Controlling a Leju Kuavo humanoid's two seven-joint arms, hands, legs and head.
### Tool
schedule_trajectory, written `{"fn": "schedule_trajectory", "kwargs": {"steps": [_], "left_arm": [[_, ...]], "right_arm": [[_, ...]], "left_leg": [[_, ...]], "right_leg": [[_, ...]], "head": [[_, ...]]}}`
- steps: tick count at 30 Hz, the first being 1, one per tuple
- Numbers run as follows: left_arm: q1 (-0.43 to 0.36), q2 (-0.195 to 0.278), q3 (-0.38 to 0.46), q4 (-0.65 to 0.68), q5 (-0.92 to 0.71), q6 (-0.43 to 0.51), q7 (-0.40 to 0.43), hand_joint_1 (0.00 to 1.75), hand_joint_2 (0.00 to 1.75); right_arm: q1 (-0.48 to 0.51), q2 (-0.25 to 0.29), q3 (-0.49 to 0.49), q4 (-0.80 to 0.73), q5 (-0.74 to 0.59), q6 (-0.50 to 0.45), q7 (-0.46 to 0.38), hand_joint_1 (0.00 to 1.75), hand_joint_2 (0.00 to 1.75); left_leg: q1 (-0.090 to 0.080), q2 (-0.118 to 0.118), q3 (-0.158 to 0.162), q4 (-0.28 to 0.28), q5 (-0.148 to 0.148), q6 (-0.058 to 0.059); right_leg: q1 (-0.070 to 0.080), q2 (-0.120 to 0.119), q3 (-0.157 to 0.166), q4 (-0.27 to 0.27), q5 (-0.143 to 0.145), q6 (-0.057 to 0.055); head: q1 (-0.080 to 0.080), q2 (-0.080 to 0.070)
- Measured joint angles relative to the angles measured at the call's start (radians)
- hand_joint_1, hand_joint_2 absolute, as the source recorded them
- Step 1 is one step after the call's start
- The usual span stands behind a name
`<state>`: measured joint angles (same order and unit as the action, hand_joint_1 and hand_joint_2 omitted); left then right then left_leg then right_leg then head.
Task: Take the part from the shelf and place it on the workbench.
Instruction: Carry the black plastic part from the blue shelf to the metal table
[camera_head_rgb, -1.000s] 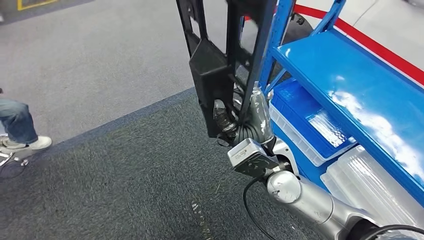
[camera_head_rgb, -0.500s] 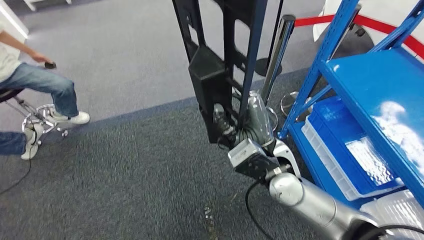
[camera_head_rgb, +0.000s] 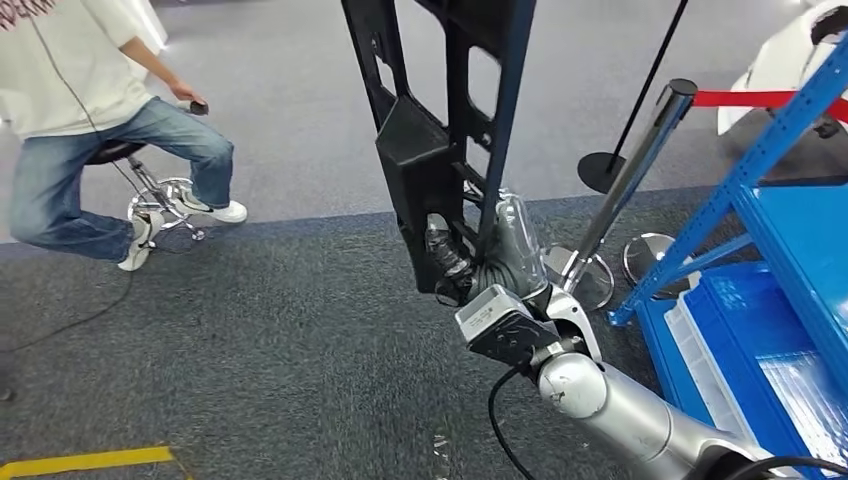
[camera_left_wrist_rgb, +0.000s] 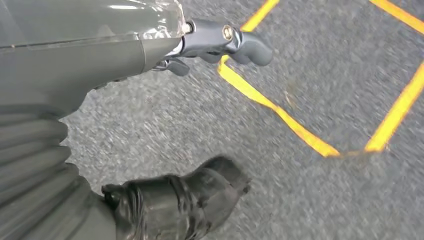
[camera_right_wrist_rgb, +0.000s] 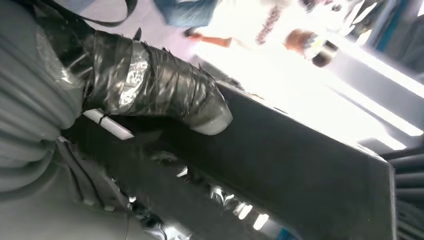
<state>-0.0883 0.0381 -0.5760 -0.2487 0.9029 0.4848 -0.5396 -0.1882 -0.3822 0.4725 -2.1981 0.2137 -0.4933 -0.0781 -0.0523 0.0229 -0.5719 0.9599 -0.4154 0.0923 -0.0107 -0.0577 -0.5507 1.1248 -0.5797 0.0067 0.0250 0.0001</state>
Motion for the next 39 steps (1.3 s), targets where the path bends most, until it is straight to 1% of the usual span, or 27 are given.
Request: {"fn": "schedule_trajectory", "kwargs": {"steps": [1,2,3,4,6,7,8,10,12,14,16,18,19,21,23,25,27,28,30,31,32,33,34,36,37,38,39], "left_arm": [[-0.003,-0.001,0.0,0.0,0.0,-0.001,0.0,0.0,1.75],[-0.006,-0.001,0.0,0.0,0.0,-0.001,0.0,0.0,1.75],[-0.007,-0.002,0.0,0.0,0.0,-0.002,0.001,0.0,1.75],[-0.006,-0.003,0.0,0.0,0.001,-0.002,0.001,0.0,1.75],[-0.002,-0.005,0.0,0.0,0.002,-0.004,0.001,0.0,1.75],[-0.001,-0.004,0.0,0.0,0.002,-0.004,0.001,0.0,1.75],[-0.002,-0.003,0.0,0.0,0.002,-0.004,0.002,0.0,1.75],[-0.002,0.0,0.0,0.001,0.002,-0.004,0.002,0.0,1.75],[0.003,0.0,0.0,0.001,0.001,-0.004,0.003,0.0,1.75],[0.005,0.001,0.0,0.001,0.0,-0.004,0.003,0.0,1.75],[0.002,0.001,0.0,0.001,-0.001,-0.006,0.003,0.0,1.75],[0.0,0.001,0.0,0.001,-0.001,-0.008,0.004,0.0,1.75],[0.001,0.0,0.0,0.001,-0.001,-0.01,0.004,0.0,1.75],[0.003,-0.001,0.0,0.001,-0.001,-0.015,0.006,0.0,1.75],[0.004,0.001,0.0,0.001,-0.005,-0.031,0.016,0.0,1.75],[0.002,0.008,-0.002,0.001,-0.015,-0.073,0.043,0.0,1.75],[0.005,0.018,-0.007,0.001,-0.029,-0.144,0.087,0.0,1.75],[0.007,0.022,-0.011,0.001,-0.039,-0.19,0.115,0.0,1.75],[0.01,0.029,-0.023,0.001,-0.064,-0.296,0.182,0.0,1.75],[0.009,0.032,-0.032,0.001,-0.077,-0.348,0.216,0.0,1.75],[0.006,0.036,-0.042,0.001,-0.088,-0.391,0.247,0.0,1.75],[0.004,0.039,-0.052,0.001,-0.096,-0.423,0.271,0.0,1.75],[0.003,0.041,-0.061,0.001,-0.101,-0.443,0.287,0.0,1.75],[0.005,0.044,-0.075,0.001,-0.106,-0.458,0.304,0.0,1.75],[0.008,0.046,-0.08,0.001,-0.107,-0.46,0.308,0.0,1.75],[0.008,0.05,-0.083,0.001,-0.107,-0.465,0.312,0.0,1.75],[0.008,0.055,-0.085,0.001,-0.104,-0.475,0.317,0.0,1.75]], "right_arm": [[0.0,0.0,-0.001,0.0,0.001,0.001,0.003,1.75,1.75],[0.0,-0.001,-0.003,-0.001,0.001,0.002,0.006,1.75,1.75],[0.002,-0.001,-0.003,-0.001,0.002,0.002,0.01,1.75,1.75],[0.003,-0.001,-0.004,-0.001,0.003,0.003,0.012,1.75,1.75],[0.003,-0.002,-0.004,-0.001,0.004,0.003,0.015,1.75,1.75],[0.002,-0.002,-0.005,-0.001,0.004,0.003,0.017,1.75,1.75],[0.001,-0.004,-0.005,-0.002,0.004,0.003,0.018,1.75,1.75],[0.003,-0.006,-0.008,-0.006,0.003,0.004,0.022,1.75,1.75],[0.002,-0.008,-0.011,-0.008,0.002,0.007,0.024,1.75,1.75],[0.0,-0.008,-0.012,-0.009,0.0,0.013,0.026,1.75,1.75],[-0.001,-0.009,-0.014,-0.011,-0.003,0.016,0.027,1.75,1.75],[-0.003,-0.011,-0.018,-0.012,-0.008,0.017,0.028,1.75,1.75],[-0.003,-0.013,-0.02,-0.012,-0.01,0.017,0.03,1.75,1.75],[-0.004,-0.015,-0.023,-0.013,-0.012,0.018,0.035,1.75,1.75],[-0.006,-0.017,-0.027,-0.015,-0.012,0.02,0.041,1.75,1.75],[-0.01,-0.019,-0.033,-0.016,-0.014,0.027,0.044,1.75,1.75],[-0.014,-0.021,-0.037,-0.017,-0.017,0.037,0.044,1.75,1.75],[-0.015,-0.022,-0.037,-0.017,-0.021,0.043,0.041,1.75,1.75],[-0.024,-0.024,-0.039,-0.016,-0.035,0.052,0.027,1.75,1.75],[-0.028,-0.024,-0.04,-0.014,-0.044,0.056,0.017,1.75,1.75],[-0.032,-0.025,-0.041,-0.012,-0.051,0.059,0.007,1.75,1.75],[-0.032,-0.025,-0.041,-0.01,-0.058,0.063,-0.001,1.75,1.75],[-0.033,-0.025,-0.042,-0.007,-0.063,0.066,-0.007,1.75,1.75],[-0.037,-0.025,-0.042,-0.002,-0.068,0.07,-0.012,1.75,1.75],[-0.039,-0.025,-0.042,0.001,-0.068,0.07,-0.012,1.75,1.75],[-0.041,-0.025,-0.043,0.004,-0.068,0.07,-0.014,1.75,1.75],[-0.043,-0.025,-0.044,0.007,-0.069,0.071,-0.015,1.75,1.75]], "left_leg": [[0.003,-0.015,0.005,-0.003,-0.001,0.003],[0.007,-0.031,0.005,0.0,-0.003,0.003],[0.011,-0.048,0.003,0.005,-0.007,0.001],[0.017,-0.066,0.002,0.014,-0.013,-0.004],[0.031,-0.099,-0.005,0.047,-0.032,-0.02],[0.035,-0.116,-0.015,0.072,-0.046,-0.031],[0.04,-0.131,-0.029,0.099,-0.059,-0.04],[0.041,-0.155,-0.06,0.132,-0.071,-0.05],[0.043,-0.168,-0.076,0.138,-0.07,-0.052],[0.042,-0.124,-0.096,0.173,-0.086,-0.058],[0.043,-0.055,-0.149,0.272,-0.127,-0.067],[0.046,-0.031,-0.211,0.37,-0.155,-0.066],[0.045,-0.029,-0.222,0.379,-0.145,-0.061],[0.036,-0.021,-0.186,0.29,-0.073,-0.041],[0.015,0.021,-0.125,0.175,-0.016,-0.018],[-0.005,0.053,-0.094,0.125,-0.014,-0.005],[-0.011,0.042,-0.065,0.079,-0.017,0.002],[-0.008,0.032,-0.045,0.051,-0.015,0.005],[0.006,0.009,-0.007,0.007,-0.006,0.009],[0.008,-0.005,0.0,0.002,-0.007,0.009],[0.013,-0.019,0.003,0.003,-0.01,0.009],[0.017,-0.037,0.004,0.008,-0.015,0.005],[0.022,-0.056,0.005,0.016,-0.022,0.0],[0.035,-0.091,0.006,0.043,-0.042,-0.017],[0.043,-0.108,0.003,0.063,-0.057,-0.028],[0.048,-0.124,-0.007,0.09,-0.073,-0.039],[0.052,-0.138,-0.021,0.113,-0.085,-0.048]], "right_leg": [[0.001,0.033,-0.035,0.062,-0.022,0.002],[0.0,0.049,-0.075,0.124,-0.041,0.005],[-0.004,0.056,-0.108,0.167,-0.047,0.01],[-0.008,0.058,-0.123,0.174,-0.033,0.017],[-0.022,0.071,-0.102,0.091,0.039,0.037],[-0.029,0.097,-0.083,0.04,0.063,0.048],[-0.034,0.122,-0.069,0.007,0.074,0.048],[-0.036,0.148,-0.068,-0.002,0.06,0.035],[-0.035,0.121,-0.071,0.001,0.059,0.015],[-0.034,0.095,-0.064,-0.003,0.057,0.005],[-0.027,0.067,-0.053,-0.013,0.054,0.0],[-0.018,0.037,-0.043,-0.02,0.05,-0.004],[-0.013,0.022,-0.038,-0.022,0.046,-0.006],[-0.005,-0.006,-0.02,-0.026,0.035,-0.01],[0.0,-0.032,0.004,-0.041,0.025,-0.012],[-0.003,-0.053,0.021,-0.059,0.023,-0.008],[-0.007,-0.07,0.036,-0.074,0.021,-0.002],[-0.006,-0.058,0.041,-0.073,0.017,-0.001],[-0.004,0.001,0.018,-0.015,-0.008,-0.002],[-0.004,0.033,-0.017,0.047,-0.027,-0.001],[-0.005,0.05,-0.06,0.112,-0.045,0.002],[-0.007,0.056,-0.099,0.161,-0.049,0.008],[-0.012,0.059,-0.126,0.182,-0.036,0.016],[-0.024,0.063,-0.126,0.119,0.041,0.036],[-0.03,0.079,-0.111,0.072,0.073,0.048],[-0.038,0.109,-0.097,0.03,0.088,0.056],[-0.042,0.135,-0.091,0.012,0.088,0.054]], "head": [[0.0,0.0],[0.001,0.0],[0.001,0.0],[0.001,0.0],[0.001,0.0],[0.002,0.0],[0.001,0.0],[0.002,0.0],[0.003,0.0],[0.0,0.0],[-0.004,0.0],[-0.004,0.0],[-0.004,0.0],[-0.004,0.0],[-0.003,0.0],[-0.003,0.0],[-0.003,0.0],[-0.003,0.0],[-0.003,0.0],[-0.002,0.0],[-0.002,0.0],[-0.001,0.0],[-0.001,0.0],[-0.001,0.0],[0.0,0.0],[0.001,0.0],[0.001,0.0]]}}
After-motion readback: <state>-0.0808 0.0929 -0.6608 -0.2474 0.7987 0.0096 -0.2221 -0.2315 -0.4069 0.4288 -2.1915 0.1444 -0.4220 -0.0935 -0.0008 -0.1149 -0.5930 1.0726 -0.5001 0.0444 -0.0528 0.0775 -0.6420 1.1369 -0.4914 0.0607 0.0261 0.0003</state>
